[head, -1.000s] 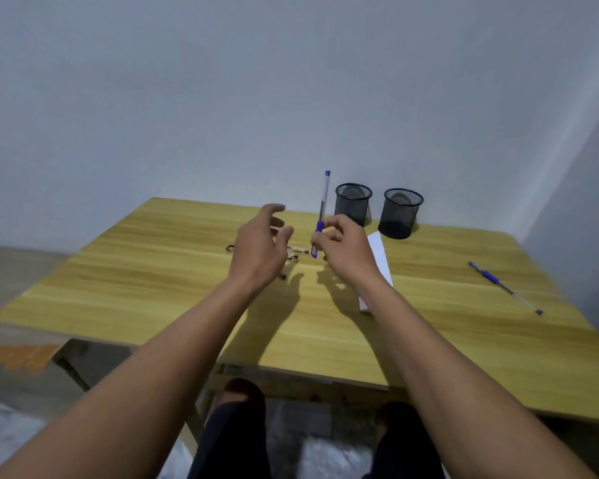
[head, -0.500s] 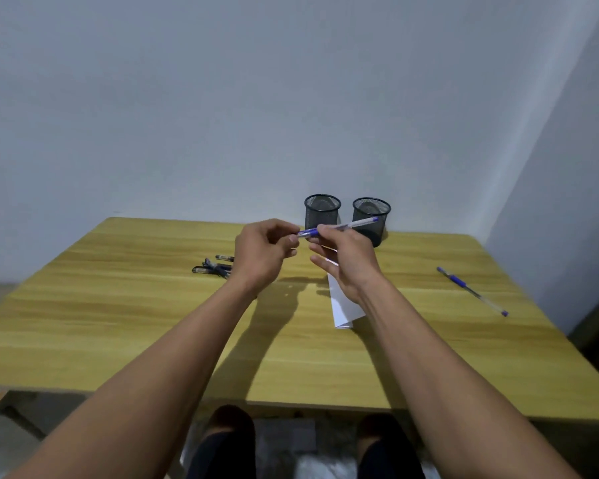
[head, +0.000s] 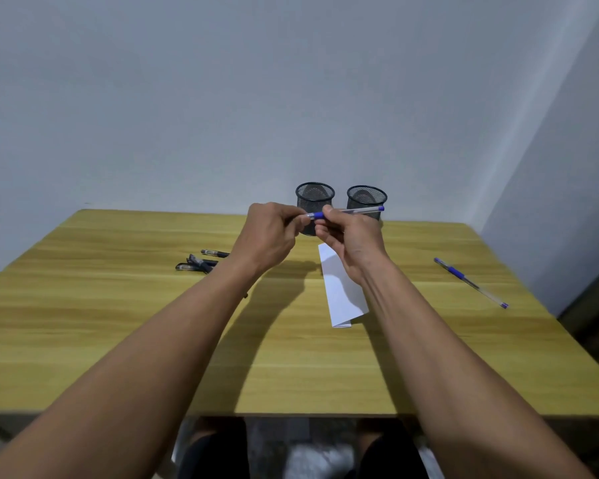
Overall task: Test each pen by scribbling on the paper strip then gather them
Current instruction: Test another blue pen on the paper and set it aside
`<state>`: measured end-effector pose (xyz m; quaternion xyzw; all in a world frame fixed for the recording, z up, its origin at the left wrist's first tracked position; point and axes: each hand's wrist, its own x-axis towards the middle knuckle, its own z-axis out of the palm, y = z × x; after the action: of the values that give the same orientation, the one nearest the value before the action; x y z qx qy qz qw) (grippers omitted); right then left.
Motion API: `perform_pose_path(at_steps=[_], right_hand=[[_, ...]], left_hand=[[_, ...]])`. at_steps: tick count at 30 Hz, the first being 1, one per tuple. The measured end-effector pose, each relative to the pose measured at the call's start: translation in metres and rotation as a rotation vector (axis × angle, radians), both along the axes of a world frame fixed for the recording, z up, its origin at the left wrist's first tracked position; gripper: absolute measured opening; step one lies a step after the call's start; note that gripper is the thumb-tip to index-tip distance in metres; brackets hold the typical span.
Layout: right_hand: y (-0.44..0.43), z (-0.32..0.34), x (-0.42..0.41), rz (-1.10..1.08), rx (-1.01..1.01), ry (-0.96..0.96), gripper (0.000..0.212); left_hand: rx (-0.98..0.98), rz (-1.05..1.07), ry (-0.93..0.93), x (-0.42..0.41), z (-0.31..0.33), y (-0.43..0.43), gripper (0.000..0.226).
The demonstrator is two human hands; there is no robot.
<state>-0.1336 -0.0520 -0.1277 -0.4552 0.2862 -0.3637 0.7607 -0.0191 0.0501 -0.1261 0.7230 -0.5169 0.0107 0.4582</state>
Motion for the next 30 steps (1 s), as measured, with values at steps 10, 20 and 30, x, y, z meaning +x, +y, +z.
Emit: perform_pose_path(at_steps=[10, 20, 30], right_hand=[[-0.007, -0.006, 0.014, -0.055, -0.065, 0.076, 0.015], [-0.018, -0.006, 0.019, -0.023, -0.135, 0.111, 0.014], [-0.027, -0.012, 0.017, -0.04, -0.162, 0.171, 0.014]], left_hand=[[0.099, -0.006, 0.055, 0.021, -0.007, -0.015, 0.029], [-0.027, 0.007, 0.212, 0.027, -0.009, -0.024, 0.014], [0.073, -0.033, 0.246, 0.033, -0.011, -0.035, 0.02]])
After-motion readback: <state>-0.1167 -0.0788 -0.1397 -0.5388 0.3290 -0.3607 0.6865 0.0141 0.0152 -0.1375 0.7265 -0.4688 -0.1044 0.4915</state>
